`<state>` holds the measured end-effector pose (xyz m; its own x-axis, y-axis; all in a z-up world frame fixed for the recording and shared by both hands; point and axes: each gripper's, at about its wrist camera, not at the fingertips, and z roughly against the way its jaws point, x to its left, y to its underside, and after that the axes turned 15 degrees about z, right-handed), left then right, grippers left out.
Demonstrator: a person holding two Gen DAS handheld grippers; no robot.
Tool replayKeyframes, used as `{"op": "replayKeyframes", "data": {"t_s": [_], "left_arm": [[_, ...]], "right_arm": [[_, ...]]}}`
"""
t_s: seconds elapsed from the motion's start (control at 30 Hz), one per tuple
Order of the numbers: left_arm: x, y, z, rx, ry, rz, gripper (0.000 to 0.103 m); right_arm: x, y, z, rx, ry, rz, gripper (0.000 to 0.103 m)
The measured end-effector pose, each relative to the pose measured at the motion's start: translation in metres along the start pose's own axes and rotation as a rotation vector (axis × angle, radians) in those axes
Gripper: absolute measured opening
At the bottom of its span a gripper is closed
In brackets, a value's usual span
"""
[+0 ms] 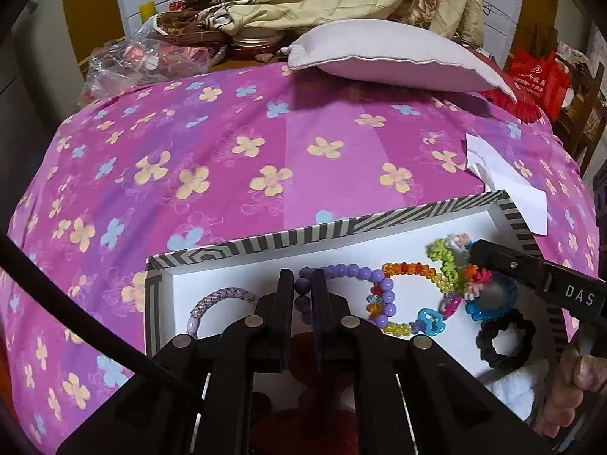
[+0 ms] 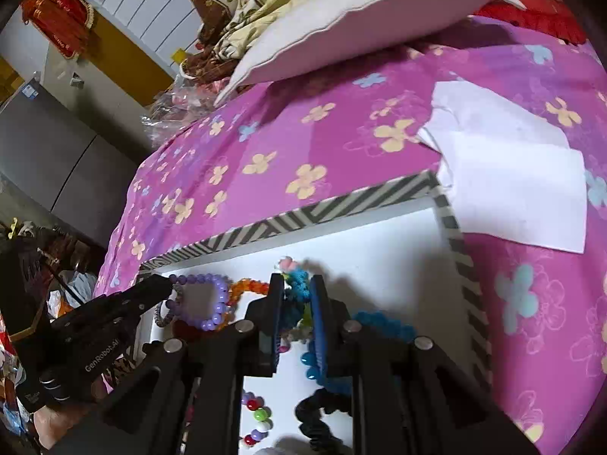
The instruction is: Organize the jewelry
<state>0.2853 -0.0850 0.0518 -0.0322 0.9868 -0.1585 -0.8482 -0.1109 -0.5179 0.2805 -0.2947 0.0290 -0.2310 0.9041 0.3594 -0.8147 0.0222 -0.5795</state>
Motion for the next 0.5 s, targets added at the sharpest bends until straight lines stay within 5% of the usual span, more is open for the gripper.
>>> {"op": "replayKeyframes", "data": {"t_s": [0.3,0.5], "left_arm": [[0.007,-0.002,0.008,-0.022,-0.021,0.026,0.019],[0.021,0.003,0.023,-0.031,-0.062,0.067,0.042]], "right_arm": [[-0.012,0.002,0.021,-0.026,0.131,-0.017,0.018],[0.011,0.014,0.048,-0.067,0.092,0.022,0.018]]}}
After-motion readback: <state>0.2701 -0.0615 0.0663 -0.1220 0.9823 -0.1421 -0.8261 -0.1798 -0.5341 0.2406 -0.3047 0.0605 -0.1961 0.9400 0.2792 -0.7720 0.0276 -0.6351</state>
